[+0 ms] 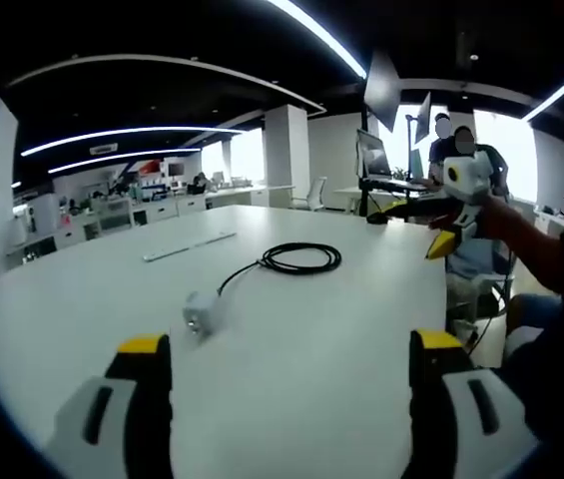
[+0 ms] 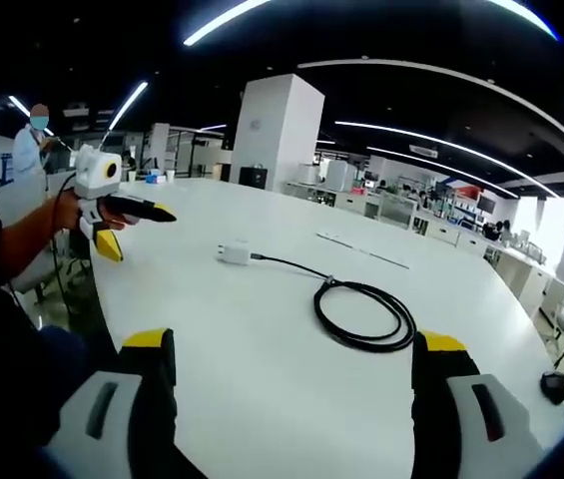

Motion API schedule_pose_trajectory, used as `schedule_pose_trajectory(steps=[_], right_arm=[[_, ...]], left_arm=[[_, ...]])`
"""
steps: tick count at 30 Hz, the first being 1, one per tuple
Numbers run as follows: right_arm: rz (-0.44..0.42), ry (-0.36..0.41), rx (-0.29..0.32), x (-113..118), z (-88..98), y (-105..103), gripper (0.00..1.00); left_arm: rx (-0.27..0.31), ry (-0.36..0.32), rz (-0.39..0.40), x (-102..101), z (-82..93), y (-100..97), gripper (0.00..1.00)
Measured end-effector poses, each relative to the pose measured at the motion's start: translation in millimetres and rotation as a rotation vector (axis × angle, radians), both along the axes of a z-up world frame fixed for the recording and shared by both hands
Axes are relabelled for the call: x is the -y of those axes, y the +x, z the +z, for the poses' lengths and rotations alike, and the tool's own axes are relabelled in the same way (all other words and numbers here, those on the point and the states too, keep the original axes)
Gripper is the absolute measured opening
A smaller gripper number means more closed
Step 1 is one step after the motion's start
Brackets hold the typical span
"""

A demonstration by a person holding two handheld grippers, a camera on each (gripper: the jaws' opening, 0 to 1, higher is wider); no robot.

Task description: Plug the desk Type‑C cable into the charger adapter.

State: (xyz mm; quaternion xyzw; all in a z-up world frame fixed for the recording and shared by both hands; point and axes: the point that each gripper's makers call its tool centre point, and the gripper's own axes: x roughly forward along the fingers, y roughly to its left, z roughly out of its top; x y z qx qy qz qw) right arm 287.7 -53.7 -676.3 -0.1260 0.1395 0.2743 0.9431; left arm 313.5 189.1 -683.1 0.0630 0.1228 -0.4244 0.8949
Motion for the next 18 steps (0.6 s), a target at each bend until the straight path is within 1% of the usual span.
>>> schedule_pose_trajectory(steps=[10, 18], right_arm=[[-0.011, 0.009, -0.001, 10, -1.4, -10, 1.00], [-0.011, 0.009, -0.001, 9, -3.0, -16, 1.00]], left_arm=[[0.004, 0.005, 0.006, -3, 0.5, -9.4, 1.00], [0.006, 0.011, 0.012, -6, 0.4, -14.6, 1.00]])
